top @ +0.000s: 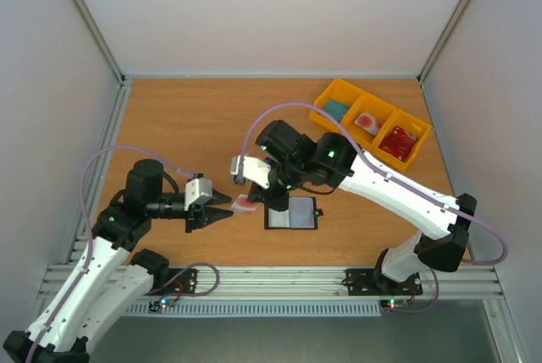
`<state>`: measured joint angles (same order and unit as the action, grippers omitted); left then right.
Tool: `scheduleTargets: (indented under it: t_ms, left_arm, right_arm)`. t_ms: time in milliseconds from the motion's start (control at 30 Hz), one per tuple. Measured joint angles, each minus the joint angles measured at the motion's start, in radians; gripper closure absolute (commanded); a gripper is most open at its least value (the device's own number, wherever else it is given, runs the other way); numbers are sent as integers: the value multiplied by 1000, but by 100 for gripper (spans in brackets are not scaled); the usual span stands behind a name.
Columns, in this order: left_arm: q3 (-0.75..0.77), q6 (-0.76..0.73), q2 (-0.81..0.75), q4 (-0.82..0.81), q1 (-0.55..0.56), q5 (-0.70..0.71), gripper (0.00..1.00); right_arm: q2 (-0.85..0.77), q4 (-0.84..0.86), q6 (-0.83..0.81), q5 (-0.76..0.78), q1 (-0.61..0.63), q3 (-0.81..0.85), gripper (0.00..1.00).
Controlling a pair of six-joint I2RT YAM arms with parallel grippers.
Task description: Take the credit cards out of the card holder
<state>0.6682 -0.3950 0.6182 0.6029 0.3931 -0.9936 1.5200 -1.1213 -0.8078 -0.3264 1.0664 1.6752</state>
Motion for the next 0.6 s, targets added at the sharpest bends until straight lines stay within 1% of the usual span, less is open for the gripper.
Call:
scheduleTargets:
  t_ms: [33, 100, 167, 200, 233, 267, 300, 400, 467, 500, 600]
  left_arm:
    - [-5, 17, -5, -22, 0, 5, 1]
    - [-26, 56, -23, -80, 0, 30, 1]
    - [-57, 109, -42, -147, 0, 70, 1]
    - [-78, 149, -56, -191, 0, 103, 1]
    - [-93, 173, -63, -222, 0, 129, 1]
    - [-109, 208, -69, -261, 0, 162, 1]
    - [-125, 238, -73, -293, -1, 193, 1]
    - [-176, 342, -94, -379, -6, 297, 1]
    - [-207, 405, -115, -409, -11, 362, 1]
    - [-220, 433, -123, -416, -15, 387, 1]
    - [-263, 531, -158, -425, -38, 477, 1]
  right_arm:
    - [-10, 6, 8, -8, -18, -14, 99]
    - [-40, 38, 51, -47, -109, -64, 99]
    - [-75, 80, 108, -83, -251, -128, 99]
    - [-95, 122, 160, -99, -349, -175, 99]
    - [-109, 149, 198, -106, -418, -208, 99]
    - [-127, 194, 266, -129, -523, -257, 99]
    - [-140, 222, 317, -145, -600, -291, 99]
    - [-165, 382, 549, -201, -904, -426, 99]
    - [-167, 486, 687, -223, -1064, -508, 99]
    - [-163, 529, 753, -229, -1131, -541, 99]
    - [-137, 613, 901, -211, -1244, -580, 99]
